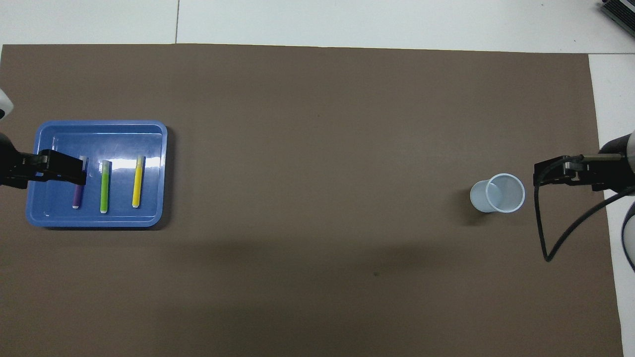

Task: Right arm passes pens to left for tray arrangement

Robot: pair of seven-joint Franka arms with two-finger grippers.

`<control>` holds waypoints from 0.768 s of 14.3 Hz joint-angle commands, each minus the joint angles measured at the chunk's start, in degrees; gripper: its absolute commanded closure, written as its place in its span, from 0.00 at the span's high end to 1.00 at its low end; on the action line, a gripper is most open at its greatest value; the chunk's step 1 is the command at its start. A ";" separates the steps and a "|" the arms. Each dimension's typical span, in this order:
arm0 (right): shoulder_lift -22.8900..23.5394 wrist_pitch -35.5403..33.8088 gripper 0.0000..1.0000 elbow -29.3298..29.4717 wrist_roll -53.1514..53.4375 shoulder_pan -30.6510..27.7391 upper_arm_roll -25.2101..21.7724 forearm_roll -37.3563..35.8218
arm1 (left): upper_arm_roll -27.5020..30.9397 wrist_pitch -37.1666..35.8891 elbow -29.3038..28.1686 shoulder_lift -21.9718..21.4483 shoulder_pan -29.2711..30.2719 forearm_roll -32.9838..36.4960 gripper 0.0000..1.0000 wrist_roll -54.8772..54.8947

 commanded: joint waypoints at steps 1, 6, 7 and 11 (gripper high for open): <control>-0.68 1.09 1.00 -0.50 0.11 -0.20 0.35 -1.16 | 0.53 -1.28 0.31 -0.66 -0.33 -0.76 1.00 -0.53; -0.60 1.36 1.00 -0.68 0.03 -0.82 0.17 0.07 | 0.53 -1.63 0.93 -0.48 -0.33 -0.76 1.00 -0.53; -0.60 2.66 1.00 -0.94 -0.06 -0.82 0.17 0.16 | 0.53 -1.63 0.93 -0.57 -0.33 -0.76 1.00 -0.53; -0.77 3.91 1.00 -1.91 -0.94 -0.64 0.00 1.21 | 0.53 -1.63 0.93 -0.57 -0.24 -0.76 1.00 -0.44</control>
